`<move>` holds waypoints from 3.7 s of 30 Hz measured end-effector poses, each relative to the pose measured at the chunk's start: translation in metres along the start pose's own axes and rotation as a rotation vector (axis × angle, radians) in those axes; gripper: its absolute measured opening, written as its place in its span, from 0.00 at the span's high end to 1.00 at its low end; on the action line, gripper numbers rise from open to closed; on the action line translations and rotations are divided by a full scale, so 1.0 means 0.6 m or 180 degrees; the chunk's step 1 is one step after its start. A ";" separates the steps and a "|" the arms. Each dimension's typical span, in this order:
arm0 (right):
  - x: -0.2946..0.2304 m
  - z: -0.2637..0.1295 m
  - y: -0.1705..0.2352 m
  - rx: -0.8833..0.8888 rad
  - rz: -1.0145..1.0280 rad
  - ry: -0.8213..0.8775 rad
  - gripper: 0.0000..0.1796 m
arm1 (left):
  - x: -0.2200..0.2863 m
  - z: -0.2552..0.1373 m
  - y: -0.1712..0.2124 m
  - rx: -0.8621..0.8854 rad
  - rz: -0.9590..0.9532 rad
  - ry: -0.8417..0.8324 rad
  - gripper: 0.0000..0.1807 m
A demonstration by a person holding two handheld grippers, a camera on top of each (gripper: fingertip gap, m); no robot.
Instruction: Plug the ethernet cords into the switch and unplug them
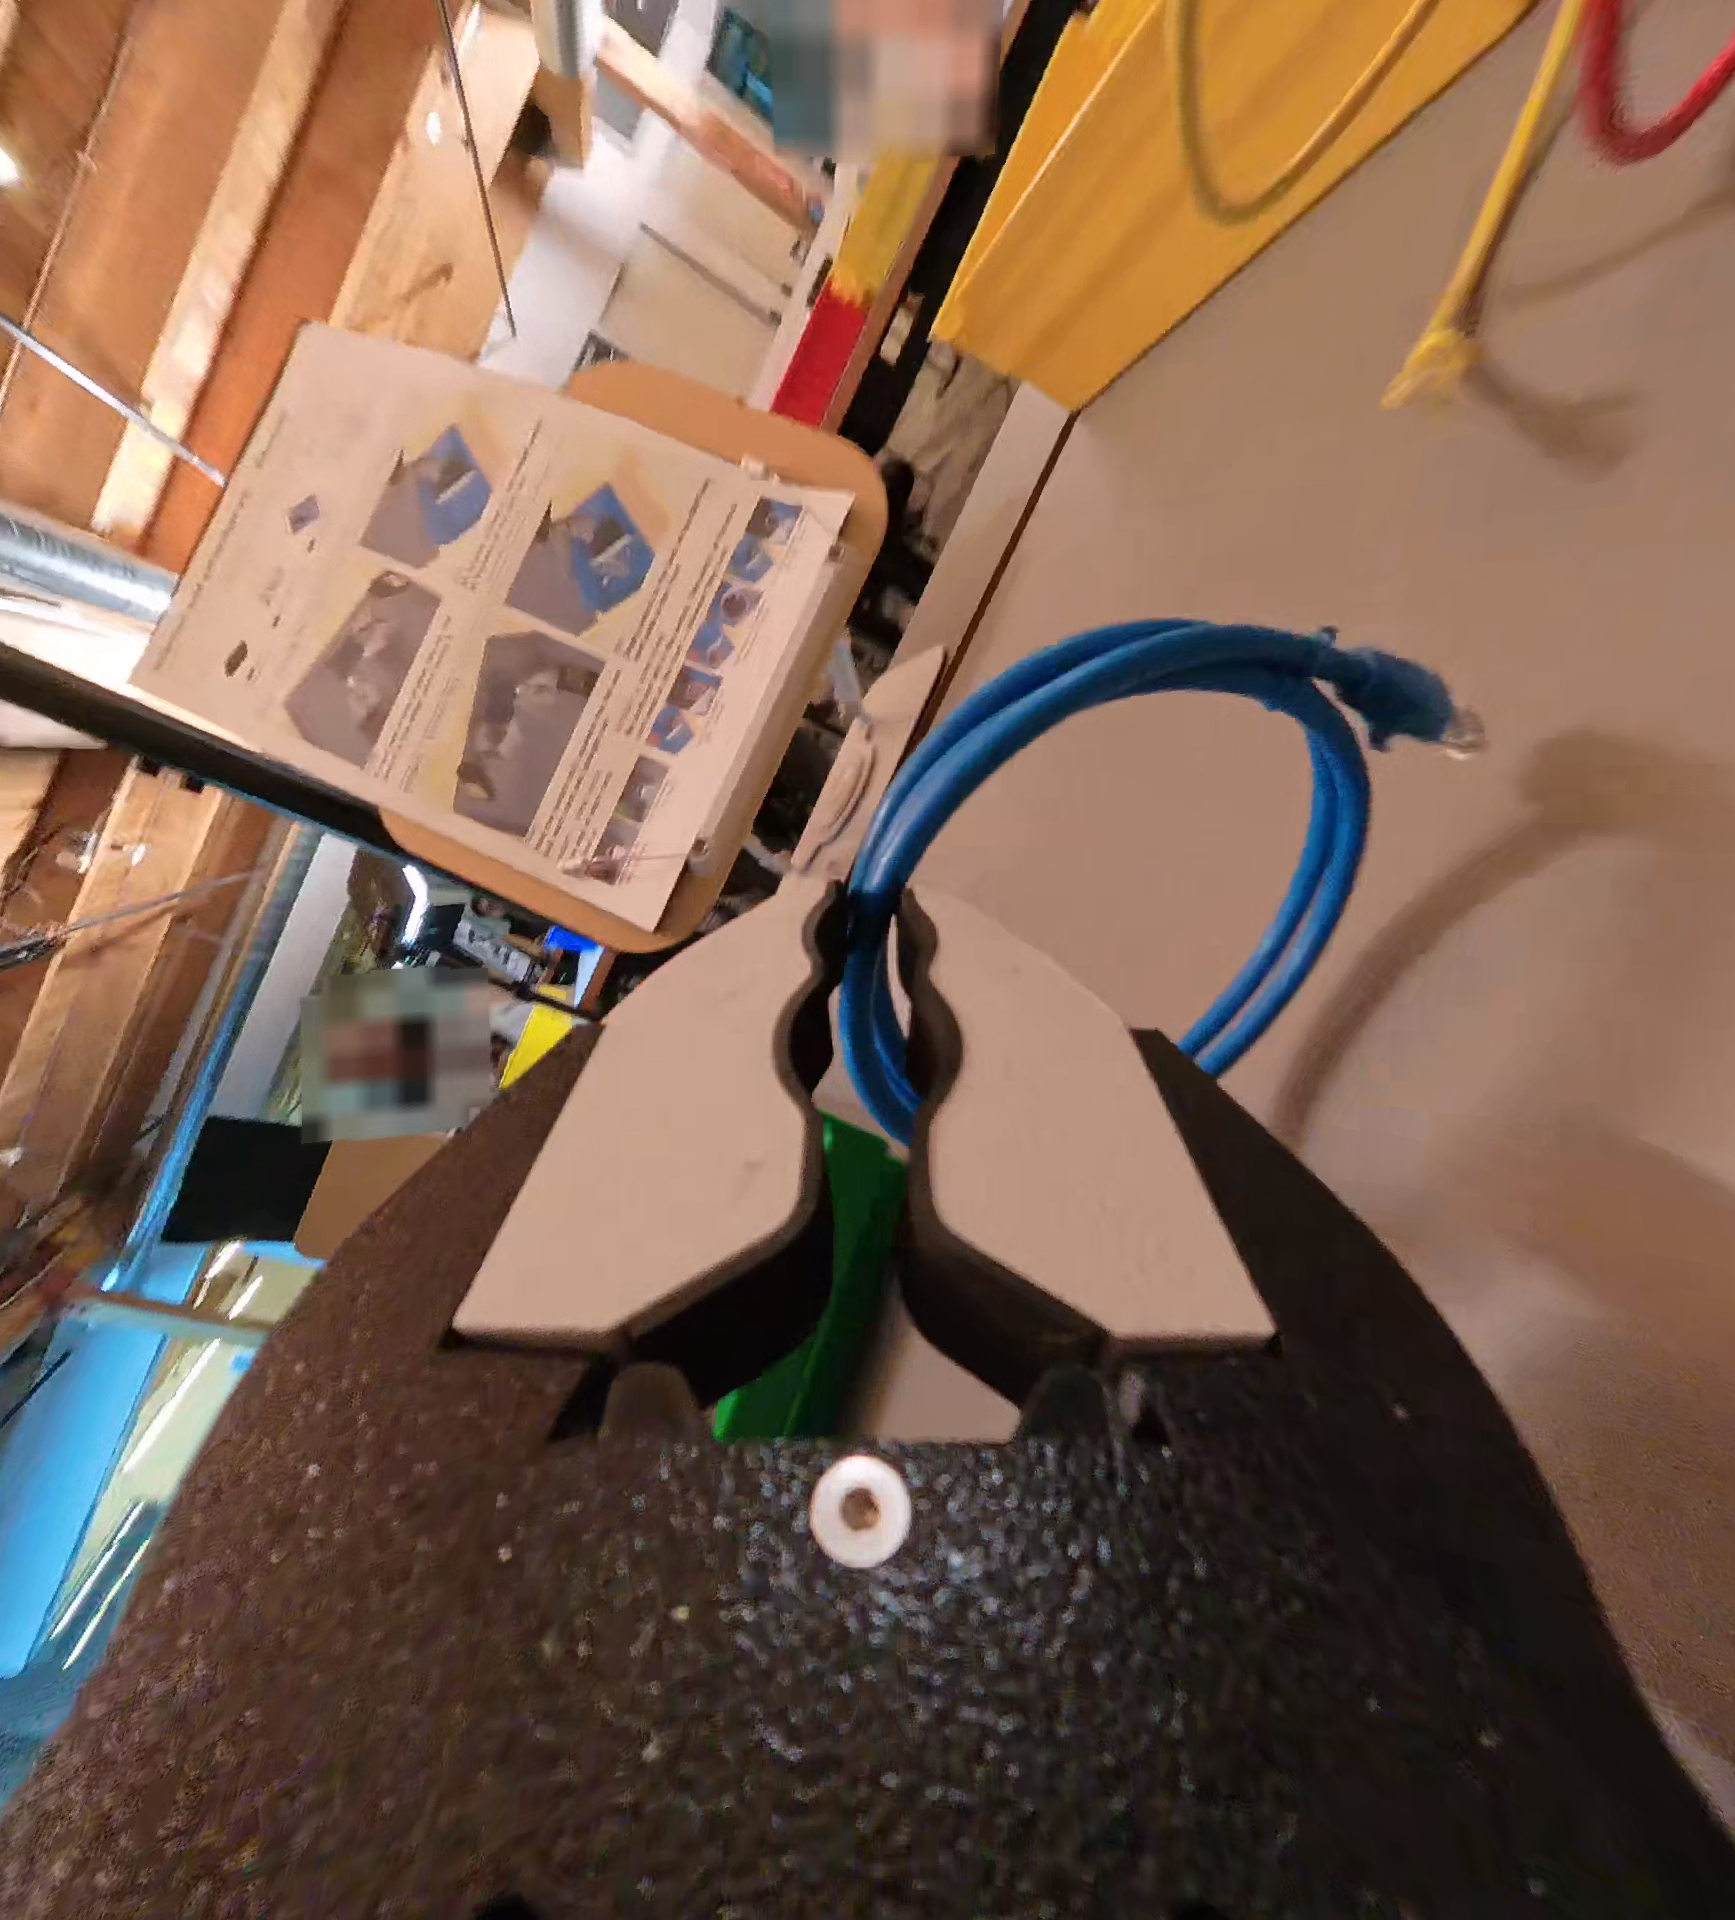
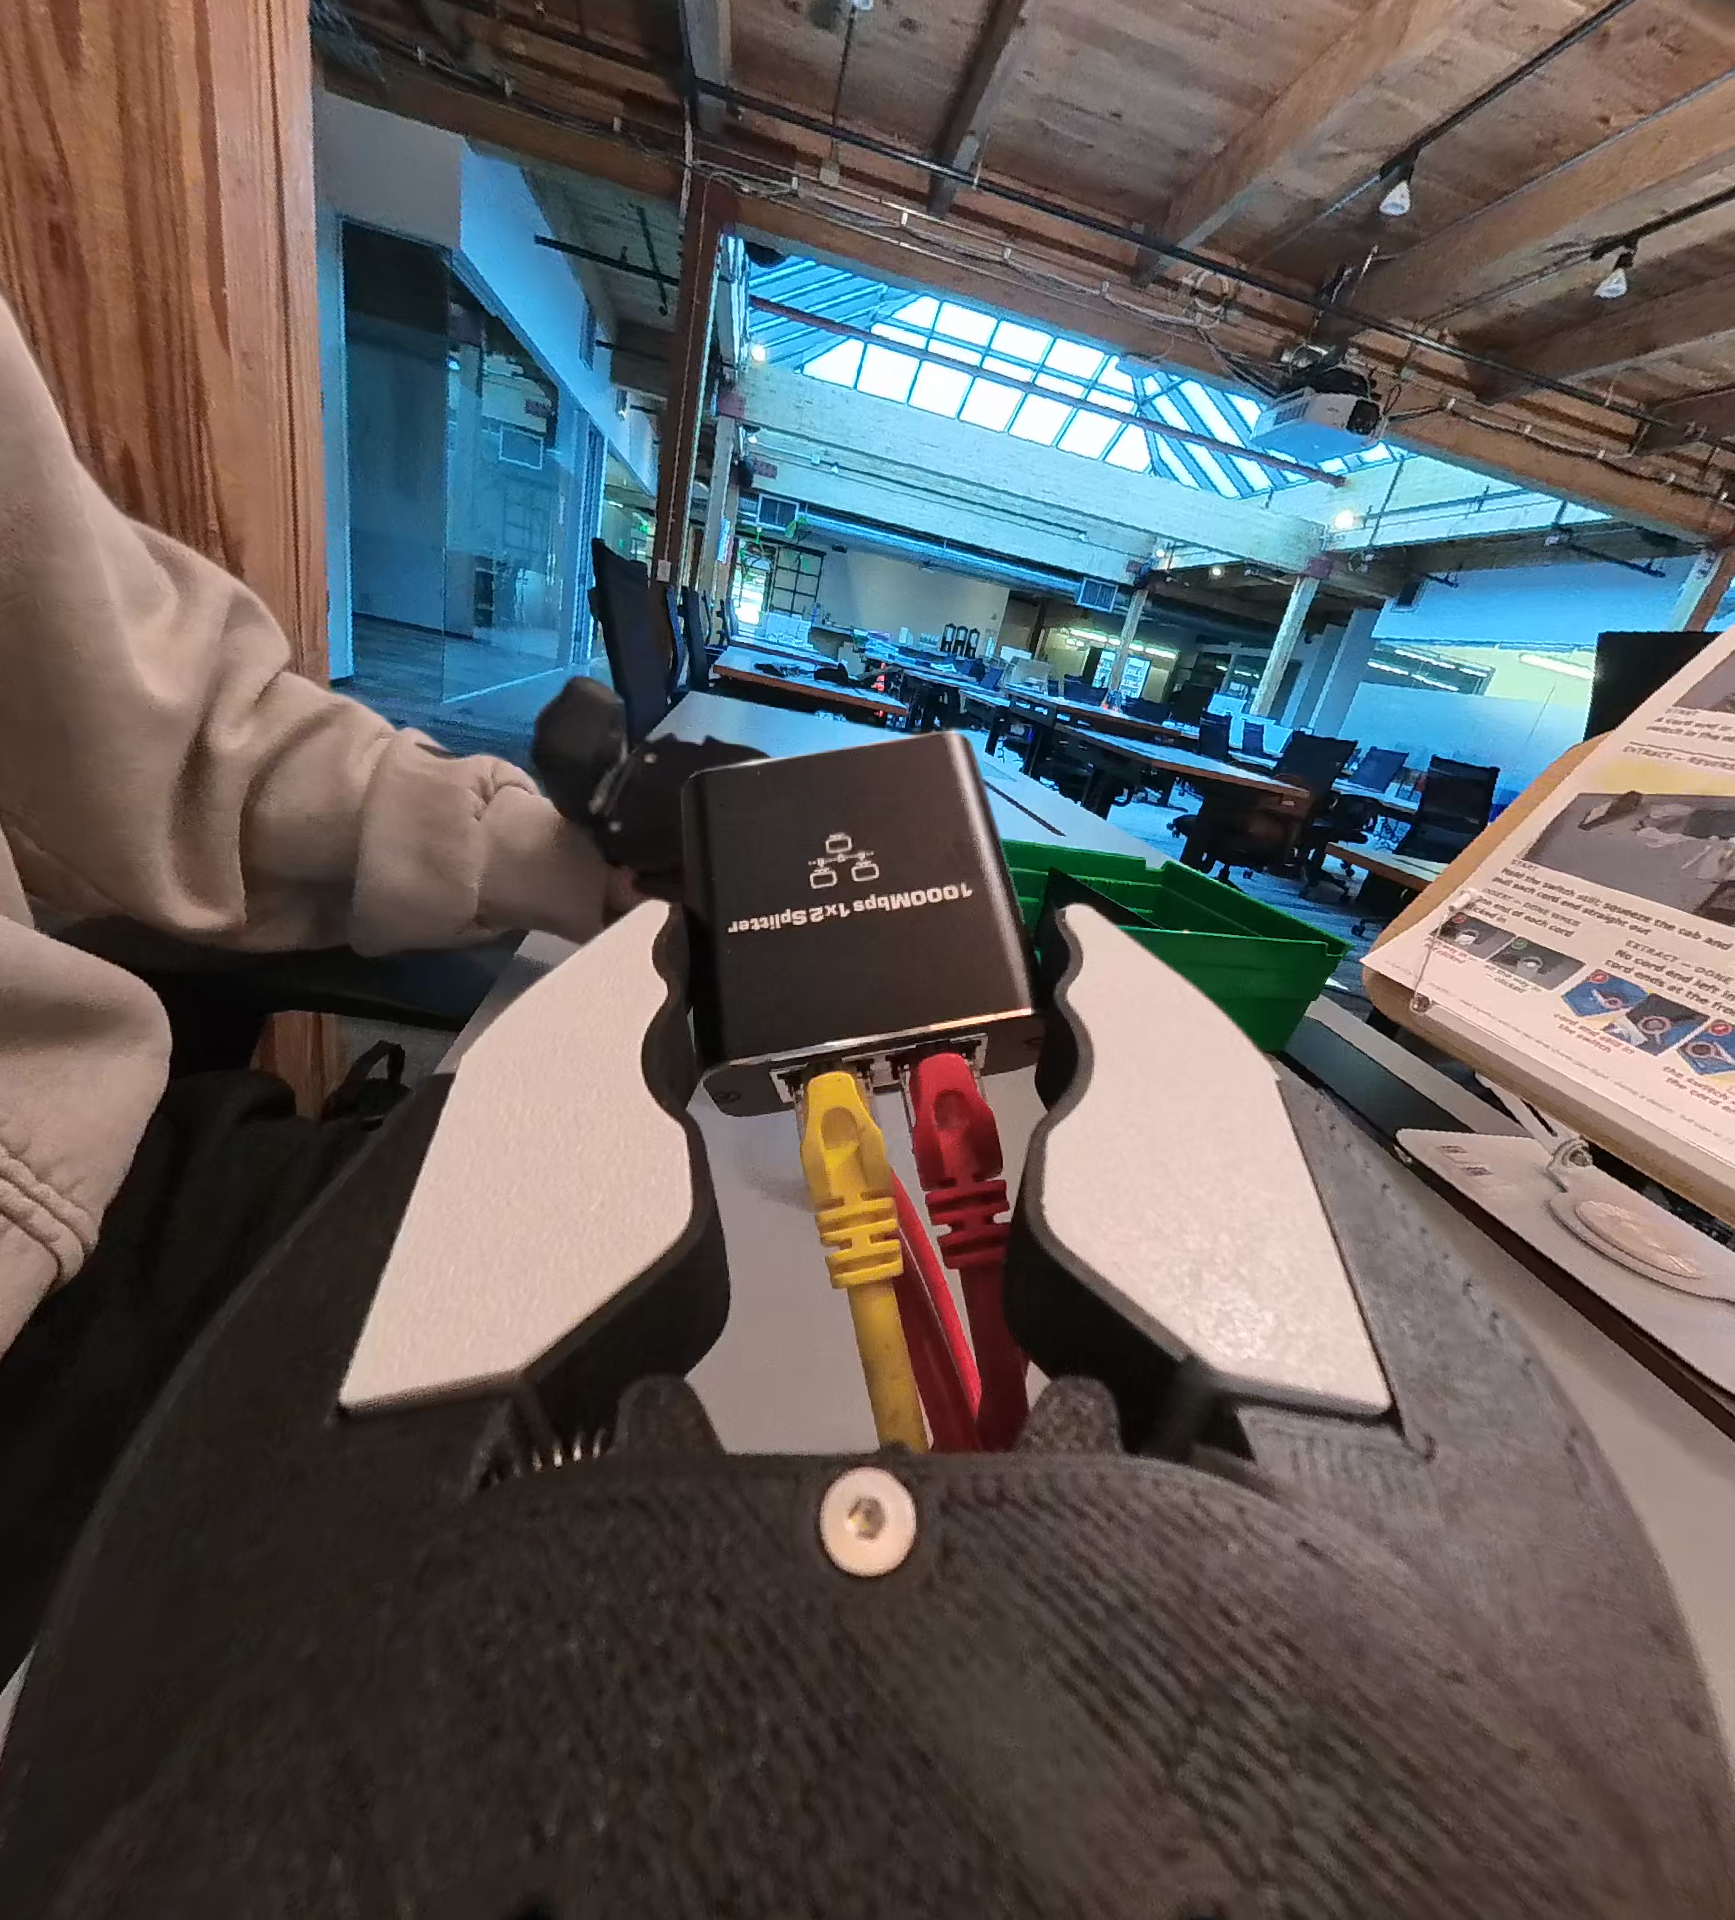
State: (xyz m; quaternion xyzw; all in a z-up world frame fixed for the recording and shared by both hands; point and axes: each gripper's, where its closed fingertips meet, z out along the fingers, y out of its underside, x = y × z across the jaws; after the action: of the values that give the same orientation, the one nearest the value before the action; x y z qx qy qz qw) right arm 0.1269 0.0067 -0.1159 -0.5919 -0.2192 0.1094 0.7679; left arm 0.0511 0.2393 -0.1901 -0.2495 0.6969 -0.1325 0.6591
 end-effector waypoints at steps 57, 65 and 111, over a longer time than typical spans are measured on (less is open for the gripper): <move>-0.006 0.019 0.025 -0.0202 -0.0048 -0.0031 0.64 | 0.173 -0.007 0.047 -0.1814 -0.2008 0.2627 0.93; -0.011 0.027 0.038 -0.0402 -0.0031 -0.0076 0.64 | 0.089 -0.024 -0.192 -0.0696 -0.1319 0.3436 0.93; 0.148 -0.039 -0.164 -0.0373 -0.0556 0.0911 0.64 | -0.133 -0.048 -0.242 0.0666 -0.2876 0.1862 0.81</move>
State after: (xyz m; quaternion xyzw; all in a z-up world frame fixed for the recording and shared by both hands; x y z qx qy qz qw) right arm 0.2068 -0.0024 -0.0080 -0.6239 -0.1642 -0.0562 0.7620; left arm 0.0485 0.1550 -0.0448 -0.4098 0.6577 -0.5349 0.3367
